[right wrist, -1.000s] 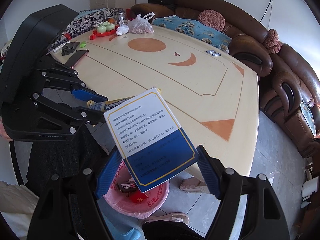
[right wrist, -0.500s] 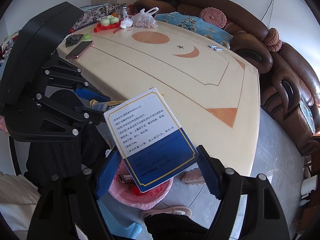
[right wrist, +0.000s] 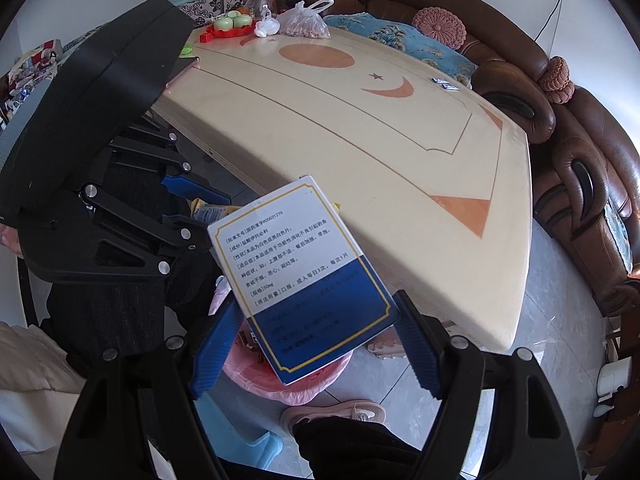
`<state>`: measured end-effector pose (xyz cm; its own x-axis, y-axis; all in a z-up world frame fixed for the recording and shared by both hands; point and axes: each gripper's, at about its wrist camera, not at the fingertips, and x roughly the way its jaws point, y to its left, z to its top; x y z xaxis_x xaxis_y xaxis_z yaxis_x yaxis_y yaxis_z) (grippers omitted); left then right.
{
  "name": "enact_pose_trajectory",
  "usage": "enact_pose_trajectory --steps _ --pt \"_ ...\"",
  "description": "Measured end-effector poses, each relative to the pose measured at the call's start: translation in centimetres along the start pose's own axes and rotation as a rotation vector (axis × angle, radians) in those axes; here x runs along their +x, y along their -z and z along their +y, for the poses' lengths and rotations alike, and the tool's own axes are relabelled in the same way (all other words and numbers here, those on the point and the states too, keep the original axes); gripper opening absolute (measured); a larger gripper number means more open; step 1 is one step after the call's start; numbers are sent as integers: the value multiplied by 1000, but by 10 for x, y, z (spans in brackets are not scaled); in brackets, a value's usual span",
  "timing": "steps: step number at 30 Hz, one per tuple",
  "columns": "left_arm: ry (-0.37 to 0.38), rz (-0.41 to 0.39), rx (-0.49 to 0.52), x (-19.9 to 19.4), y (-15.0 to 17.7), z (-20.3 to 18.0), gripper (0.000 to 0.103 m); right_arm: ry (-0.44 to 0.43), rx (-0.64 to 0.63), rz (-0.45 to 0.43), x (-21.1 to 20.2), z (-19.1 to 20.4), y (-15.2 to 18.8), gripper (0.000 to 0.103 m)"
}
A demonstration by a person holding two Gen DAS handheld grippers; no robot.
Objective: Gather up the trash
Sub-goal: 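Lift the yellow wrapper with the left tool while the right tool carries the card box to the bin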
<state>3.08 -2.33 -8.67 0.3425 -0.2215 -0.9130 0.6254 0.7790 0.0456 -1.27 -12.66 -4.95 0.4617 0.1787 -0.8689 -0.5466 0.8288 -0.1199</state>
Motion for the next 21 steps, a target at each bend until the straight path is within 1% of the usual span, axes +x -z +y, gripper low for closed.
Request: enact_pose_trajectory --steps 5,11,14,21 --pt "-12 25 0 15 5 1 28 -17 6 34 21 2 9 73" --pt "-1 76 -1 40 8 3 28 -46 9 68 48 2 18 74" --pt "12 98 -6 51 8 4 28 -71 18 89 61 -1 20 74" --pt "46 143 -9 77 8 8 28 -91 17 129 89 -4 21 73"
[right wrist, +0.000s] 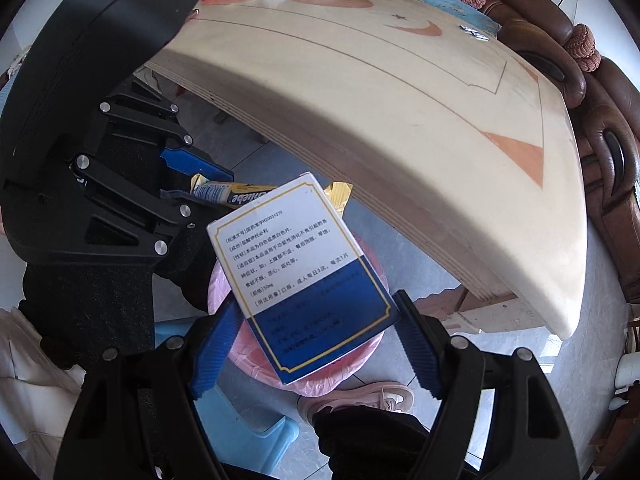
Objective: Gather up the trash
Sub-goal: 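Lift the yellow wrapper with the left tool while the right tool carries the card box to the bin, then lower both tools into the bin and open them to drop wrapper and box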
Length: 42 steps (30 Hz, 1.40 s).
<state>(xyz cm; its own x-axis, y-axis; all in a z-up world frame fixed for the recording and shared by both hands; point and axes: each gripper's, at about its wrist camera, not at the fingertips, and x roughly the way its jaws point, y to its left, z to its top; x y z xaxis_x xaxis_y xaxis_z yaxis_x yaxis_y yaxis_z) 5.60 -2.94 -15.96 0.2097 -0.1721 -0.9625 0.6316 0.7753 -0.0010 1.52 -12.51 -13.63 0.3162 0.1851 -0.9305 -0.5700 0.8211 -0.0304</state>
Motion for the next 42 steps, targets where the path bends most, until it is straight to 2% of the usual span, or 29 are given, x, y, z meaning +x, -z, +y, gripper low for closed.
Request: enact_pose_trajectory --steps 20,30,42 --pt "93 176 -27 93 5 10 28 -77 26 127 90 -13 14 74" --pt "122 316 -9 162 7 3 28 -107 43 213 145 -18 24 74" --pt "171 466 -67 220 9 6 28 -134 90 355 211 -26 44 74"
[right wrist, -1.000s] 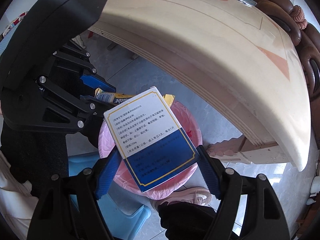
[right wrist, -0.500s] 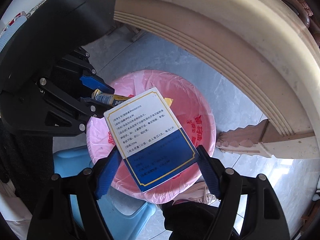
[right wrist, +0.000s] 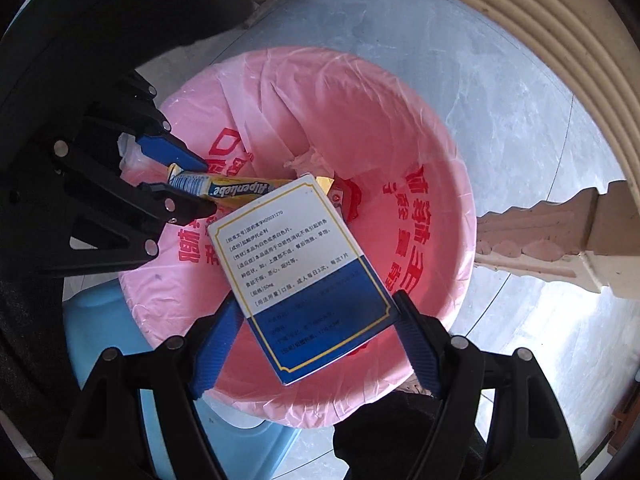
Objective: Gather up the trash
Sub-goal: 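Lower both tools into the bin and open them to drop wrapper and box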
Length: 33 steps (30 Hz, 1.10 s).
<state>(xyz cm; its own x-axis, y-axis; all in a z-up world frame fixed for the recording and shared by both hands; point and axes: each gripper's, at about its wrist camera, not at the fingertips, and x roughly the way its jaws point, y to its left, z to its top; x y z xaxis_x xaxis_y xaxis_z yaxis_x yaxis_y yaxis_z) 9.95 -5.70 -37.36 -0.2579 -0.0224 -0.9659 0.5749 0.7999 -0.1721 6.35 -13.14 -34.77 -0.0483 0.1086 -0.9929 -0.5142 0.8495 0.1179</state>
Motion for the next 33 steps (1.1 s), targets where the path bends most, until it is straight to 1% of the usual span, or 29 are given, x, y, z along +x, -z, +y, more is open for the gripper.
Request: enact_pose_trajectory --steps 3,9,10,11,13,14,15,17,22,28,33 --pt "11 15 -11 5 -4 0 28 4 -13 8 5 5 -2 74" --pt "15 52 -36 17 -8 6 28 -22 7 47 15 5 -2 74" --pt "18 62 -37 21 -11 6 35 -25 9 51 17 5 -1 74" --pt "19 65 -34 20 -11 6 45 -24 13 53 17 5 -1 75" --pt "1 61 -16 19 -12 3 54 -27 18 58 18 4 -1 76" --pt "0 59 -8 19 -13 1 60 -21 19 58 19 4 -2 79" --pt "4 59 -3 19 -13 0 62 -10 19 59 19 4 -2 88" --pt "3 61 -3 19 -14 -1 68 -6 20 54 18 4 -2 89" --pt "-3 69 -13 22 -16 1 72 -5 21 58 21 2 -1 89" --pt "-19 64 -7 23 -15 -4 73 2 20 51 23 0 -3 89" --pt "-39 36 -17 10 -14 -5 73 8 29 35 16 -1 -4 89"
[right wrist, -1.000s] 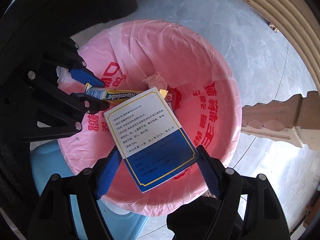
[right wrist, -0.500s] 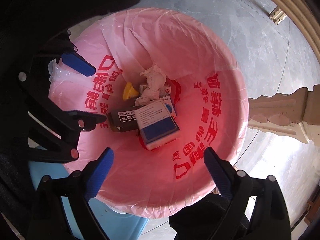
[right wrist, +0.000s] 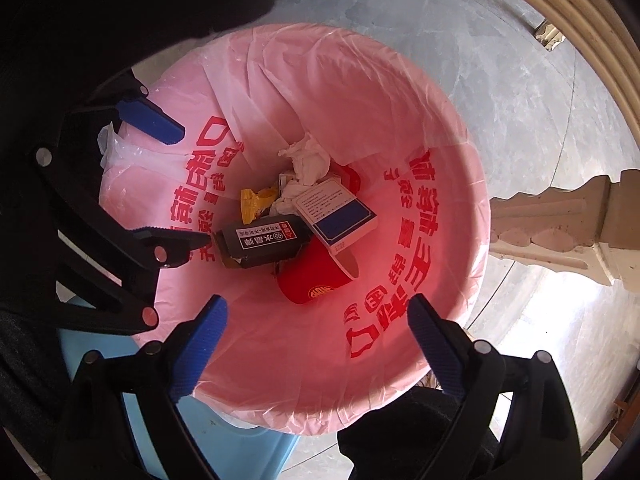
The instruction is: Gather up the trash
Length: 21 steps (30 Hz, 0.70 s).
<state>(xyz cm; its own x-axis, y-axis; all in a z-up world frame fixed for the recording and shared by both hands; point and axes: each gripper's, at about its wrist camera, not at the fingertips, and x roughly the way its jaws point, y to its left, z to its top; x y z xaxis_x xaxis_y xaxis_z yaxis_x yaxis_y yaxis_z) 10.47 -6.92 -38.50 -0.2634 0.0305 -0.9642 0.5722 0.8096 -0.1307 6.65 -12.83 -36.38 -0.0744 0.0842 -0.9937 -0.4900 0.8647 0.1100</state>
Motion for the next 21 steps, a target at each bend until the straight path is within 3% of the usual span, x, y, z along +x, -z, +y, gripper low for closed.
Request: enact_pose_trajectory --steps 9,18,21 --pt "-72 -136 -31 -44 18 -10 74 43 73 -84 -42 0 12 89" --pt "-118 -399 -245 -110 53 -13 76 145 197 -305 -114 8 39 92" --pt "-152 -502 -285 -139 67 -23 81 161 241 -386 -142 12 55 92"
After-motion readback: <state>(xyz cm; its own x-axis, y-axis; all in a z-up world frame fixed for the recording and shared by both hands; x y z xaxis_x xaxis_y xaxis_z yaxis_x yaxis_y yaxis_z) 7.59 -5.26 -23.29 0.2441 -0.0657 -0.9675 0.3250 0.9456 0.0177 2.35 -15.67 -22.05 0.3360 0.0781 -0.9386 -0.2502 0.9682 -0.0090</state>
